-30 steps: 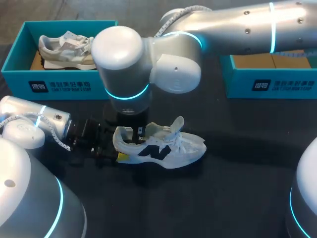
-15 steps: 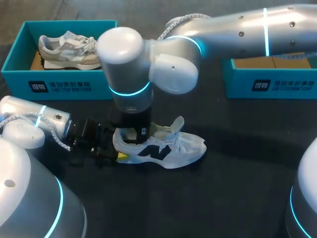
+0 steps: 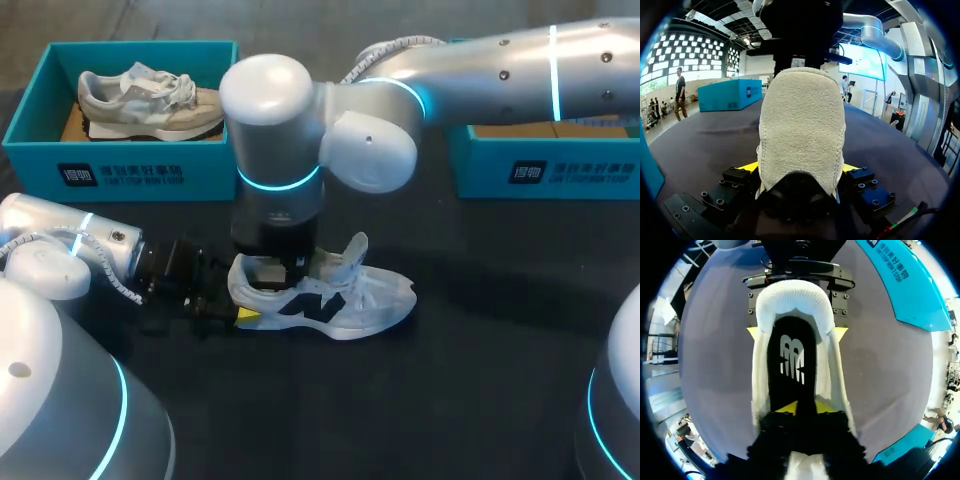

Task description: Take the shoe out of the shoebox, open the shoe tongue, remove and reinsert the insole, then place the shoe into the shoebox

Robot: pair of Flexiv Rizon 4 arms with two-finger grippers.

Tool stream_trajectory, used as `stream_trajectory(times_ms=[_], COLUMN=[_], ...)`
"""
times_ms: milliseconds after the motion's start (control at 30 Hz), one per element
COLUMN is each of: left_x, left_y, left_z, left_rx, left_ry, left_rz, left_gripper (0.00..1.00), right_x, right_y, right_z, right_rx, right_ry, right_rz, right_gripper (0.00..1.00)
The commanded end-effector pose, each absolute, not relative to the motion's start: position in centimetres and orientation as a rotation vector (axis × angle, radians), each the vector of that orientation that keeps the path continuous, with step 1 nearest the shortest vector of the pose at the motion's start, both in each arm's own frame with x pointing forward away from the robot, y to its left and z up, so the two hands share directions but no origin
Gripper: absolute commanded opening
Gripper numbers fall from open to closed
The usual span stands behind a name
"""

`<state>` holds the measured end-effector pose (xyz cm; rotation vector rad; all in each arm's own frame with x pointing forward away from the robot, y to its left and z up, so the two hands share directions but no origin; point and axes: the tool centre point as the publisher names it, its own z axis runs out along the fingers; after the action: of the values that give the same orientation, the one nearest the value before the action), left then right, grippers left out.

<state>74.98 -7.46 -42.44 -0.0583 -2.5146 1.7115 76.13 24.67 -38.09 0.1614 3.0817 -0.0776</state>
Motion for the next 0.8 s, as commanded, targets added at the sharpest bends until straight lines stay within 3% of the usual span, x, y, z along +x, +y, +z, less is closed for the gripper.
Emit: stream_trajectory(times_ms=[33,467,800], left_x=[75.0,75.0,75.0], left_y=[-7.6,-7.6,-7.6], left_z=[-42.8,-42.8,-42.8], left_rx=[-0.056,-0.056,-0.056], left_ry=[-2.516,-2.516,-2.516], left_rz=[1.713,1.713,1.713], left_gripper=[0.0,0.0,0.0], right_x=[76.5,76.9,76.6], right_y=[24.7,25.6,26.2], right_z=[-38.6,-39.7,-43.1], right_rx=[0.152,0.141,0.131], right_ry=[3.092,3.109,3.204], right_rz=[-0.073,-0.057,-0.076], right_gripper=[0.45,0.48,0.55])
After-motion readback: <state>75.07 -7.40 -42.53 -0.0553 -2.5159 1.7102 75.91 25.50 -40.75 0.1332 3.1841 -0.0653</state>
